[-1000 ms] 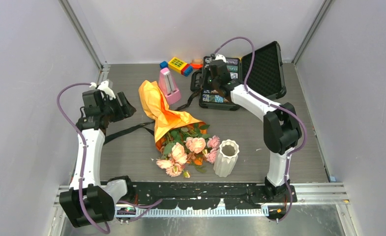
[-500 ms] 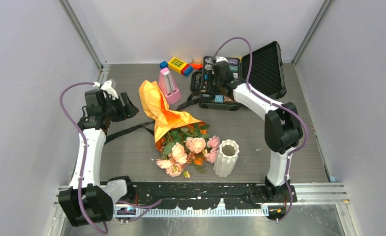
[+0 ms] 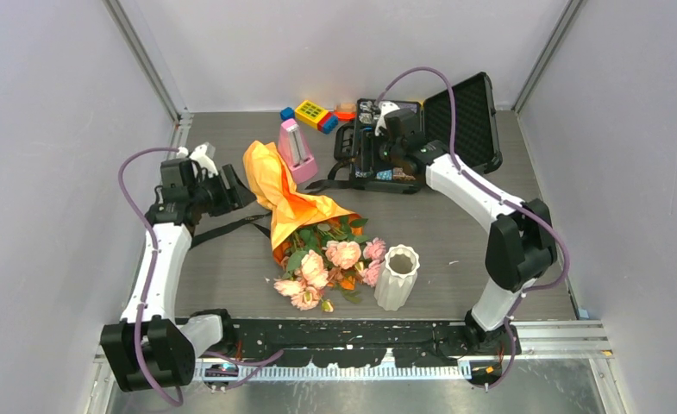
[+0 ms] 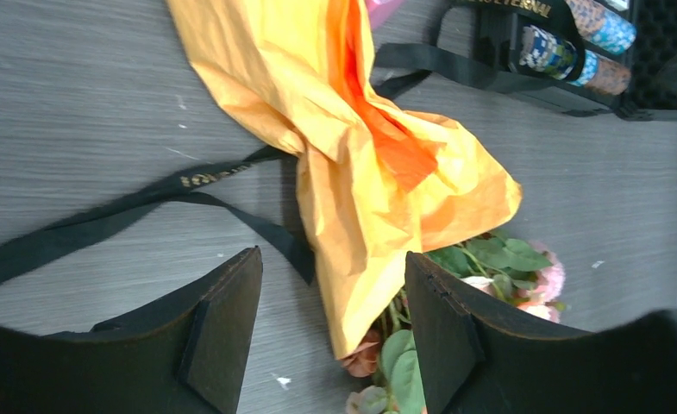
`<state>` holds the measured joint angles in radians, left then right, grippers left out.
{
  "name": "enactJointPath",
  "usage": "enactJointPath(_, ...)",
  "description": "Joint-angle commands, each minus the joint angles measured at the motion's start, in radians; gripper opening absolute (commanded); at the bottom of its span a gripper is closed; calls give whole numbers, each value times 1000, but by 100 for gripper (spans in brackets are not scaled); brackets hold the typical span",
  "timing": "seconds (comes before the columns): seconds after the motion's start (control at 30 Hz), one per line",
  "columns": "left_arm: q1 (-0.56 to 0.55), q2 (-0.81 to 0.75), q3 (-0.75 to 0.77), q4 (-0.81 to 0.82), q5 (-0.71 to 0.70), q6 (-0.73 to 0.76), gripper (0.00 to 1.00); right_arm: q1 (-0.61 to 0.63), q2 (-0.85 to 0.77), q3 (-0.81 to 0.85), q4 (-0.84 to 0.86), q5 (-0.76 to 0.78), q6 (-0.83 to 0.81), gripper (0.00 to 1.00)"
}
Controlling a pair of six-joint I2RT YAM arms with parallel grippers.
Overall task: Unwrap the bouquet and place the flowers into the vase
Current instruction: Untie the ribbon from the wrapping paper, then unfold the wrapping paper at the center of the board.
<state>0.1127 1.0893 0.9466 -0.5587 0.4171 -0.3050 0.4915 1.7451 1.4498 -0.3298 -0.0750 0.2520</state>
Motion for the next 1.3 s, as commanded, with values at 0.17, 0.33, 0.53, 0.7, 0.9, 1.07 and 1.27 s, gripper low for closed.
enactJointPath(0.17,-194,12,-183,254,28,-263,63,148,-154,-156,69,-143,-82,61)
enactJointPath(0.33,-252,62,-234,308,-23,-297,63,250,-155,-206,142,-93,-77,61)
enactJointPath(0.53,-268,56,-244,306,-120,-276,63,326,-74,-160,169,-44,-88,59)
enactJointPath(0.7,-268,38,-255,292,-167,-257,63,360,24,-74,164,16,-170,54)
enactJointPath(0.9,-268,74,-260,319,-161,-261,64,394,180,71,154,65,-240,53)
enactJointPath(1.07,-268,87,-252,326,-150,-271,64,407,258,147,128,107,-284,53)
enactJointPath(1.27,-267,56,-267,327,-163,-278,65,407,309,171,123,139,-311,47)
